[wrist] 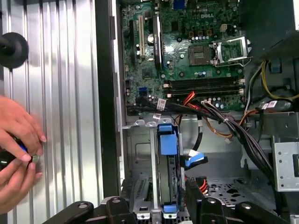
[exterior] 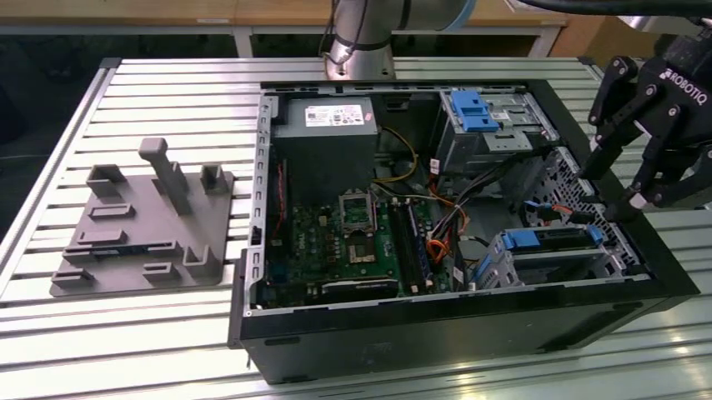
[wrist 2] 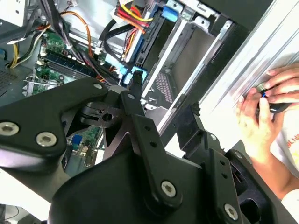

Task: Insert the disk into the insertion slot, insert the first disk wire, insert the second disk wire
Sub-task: 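Insert the first disk wire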

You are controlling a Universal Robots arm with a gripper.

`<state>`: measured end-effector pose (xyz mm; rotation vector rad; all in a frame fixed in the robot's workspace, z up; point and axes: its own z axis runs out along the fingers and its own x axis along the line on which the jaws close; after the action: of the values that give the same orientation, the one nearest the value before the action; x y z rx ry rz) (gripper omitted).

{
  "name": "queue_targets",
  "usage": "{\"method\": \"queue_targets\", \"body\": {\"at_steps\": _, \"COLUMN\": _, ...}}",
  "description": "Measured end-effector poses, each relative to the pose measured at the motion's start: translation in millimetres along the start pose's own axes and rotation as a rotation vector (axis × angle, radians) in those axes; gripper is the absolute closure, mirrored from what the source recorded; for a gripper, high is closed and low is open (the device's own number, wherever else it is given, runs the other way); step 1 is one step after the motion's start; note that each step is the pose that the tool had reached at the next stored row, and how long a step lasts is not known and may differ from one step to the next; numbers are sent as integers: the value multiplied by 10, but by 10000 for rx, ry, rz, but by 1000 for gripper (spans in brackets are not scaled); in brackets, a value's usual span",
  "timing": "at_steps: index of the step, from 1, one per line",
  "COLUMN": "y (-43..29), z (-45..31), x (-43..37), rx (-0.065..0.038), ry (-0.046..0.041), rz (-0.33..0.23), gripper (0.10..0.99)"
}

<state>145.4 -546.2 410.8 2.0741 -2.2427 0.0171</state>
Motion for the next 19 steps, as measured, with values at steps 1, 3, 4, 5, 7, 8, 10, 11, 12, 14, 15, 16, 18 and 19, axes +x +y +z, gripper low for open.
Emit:
{"method": "queue_targets", "body": {"at_steps": 1, "y": -29, "z": 1, "x": -3, "rx": -25, "ry": 40, "rz": -1, "gripper": 529}}
{"method": "queue_targets", "body": {"at_steps": 3, "y": -83, "z": 4, "x": -8, "rx": -76, "ry": 142, "rz": 0, "gripper": 529}}
{"method": "queue_targets", "body": {"at_steps": 4, "y": -104, "z": 6, "x": -12, "rx": -92, "ry": 204, "rz": 2, "gripper": 529}}
{"method": "queue_targets", "body": {"at_steps": 5, "y": -122, "z": 10, "x": -16, "rx": -99, "ry": 234, "rz": 4, "gripper": 529}}
{"method": "queue_targets", "body": {"at_steps": 7, "y": -176, "z": 25, "x": -25, "rx": -109, "ry": 232, "rz": -18, "gripper": 529}}
{"method": "queue_targets", "body": {"at_steps": 8, "y": -203, "z": 30, "x": -29, "rx": -113, "ry": 220, "rz": -38, "gripper": 529}}
{"method": "queue_targets", "body": {"at_steps": 10, "y": -264, "z": 37, "x": -35, "rx": -124, "ry": 179, "rz": -81, "gripper": 529}}
{"method": "queue_targets", "body": {"at_steps": 11, "y": -290, "z": 41, "x": -38, "rx": -127, "ry": 154, "rz": -101, "gripper": 529}}
{"method": "queue_targets", "body": {"at_steps": 12, "y": -315, "z": 47, "x": -40, "rx": -132, "ry": 120, "rz": -113, "gripper": 529}}
{"method": "queue_targets", "body": {"at_steps": 14, "y": -325, "z": 66, "x": -43, "rx": -141, "ry": 24, "rz": -120, "gripper": 529}}
{"method": "queue_targets", "body": {"at_steps": 15, "y": -327, "z": 78, "x": -44, "rx": -142, "ry": -9, "rz": -122, "gripper": 529}}
{"method": "queue_targets", "body": {"at_steps": 16, "y": -327, "z": 86, "x": -51, "rx": -143, "ry": -15, "rz": -123, "gripper": 529}}
{"method": "queue_targets", "body": {"at_steps": 18, "y": -329, "z": 97, "x": -107, "rx": -141, "ry": -13, "rz": -124, "gripper": 529}}
{"method": "queue_targets", "body": {"at_steps": 19, "y": -328, "z": 103, "x": -141, "rx": -142, "ry": -14, "rz": -124, "gripper": 529}}
